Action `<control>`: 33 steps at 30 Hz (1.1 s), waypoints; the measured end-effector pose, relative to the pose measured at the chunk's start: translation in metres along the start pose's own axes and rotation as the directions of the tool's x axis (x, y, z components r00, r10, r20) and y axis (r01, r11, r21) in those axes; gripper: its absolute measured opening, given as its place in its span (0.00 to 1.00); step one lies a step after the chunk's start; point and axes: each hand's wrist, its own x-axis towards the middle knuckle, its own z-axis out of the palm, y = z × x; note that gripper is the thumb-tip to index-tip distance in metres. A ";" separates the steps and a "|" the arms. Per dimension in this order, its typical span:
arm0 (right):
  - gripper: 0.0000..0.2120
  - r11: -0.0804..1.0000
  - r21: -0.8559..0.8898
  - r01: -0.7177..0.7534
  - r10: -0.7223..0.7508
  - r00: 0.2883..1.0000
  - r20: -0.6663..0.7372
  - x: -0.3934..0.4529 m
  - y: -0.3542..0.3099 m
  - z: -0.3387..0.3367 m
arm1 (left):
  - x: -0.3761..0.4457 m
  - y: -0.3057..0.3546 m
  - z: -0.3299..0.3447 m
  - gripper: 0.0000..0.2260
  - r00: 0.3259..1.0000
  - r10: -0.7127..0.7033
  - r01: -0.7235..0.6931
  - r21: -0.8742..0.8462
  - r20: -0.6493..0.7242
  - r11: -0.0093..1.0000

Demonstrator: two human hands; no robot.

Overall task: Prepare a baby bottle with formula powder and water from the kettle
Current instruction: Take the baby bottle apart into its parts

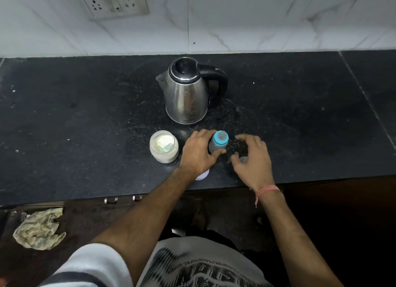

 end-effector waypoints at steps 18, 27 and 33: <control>0.25 0.958 -0.171 0.232 -0.203 0.964 0.175 0.044 -0.035 0.002 | 0.004 -0.018 0.015 0.26 0.999 0.025 -0.024 -0.059 0.029 0.998; 0.32 0.945 -0.169 0.282 -0.192 0.891 0.411 0.062 -0.037 -0.017 | 0.009 -0.023 0.015 0.28 0.999 0.033 -0.032 -0.020 0.043 0.999; 0.24 0.906 -0.309 0.289 -0.178 0.923 0.343 0.064 -0.057 -0.017 | 0.007 -0.019 0.010 0.27 0.998 0.043 -0.041 -0.050 0.040 0.998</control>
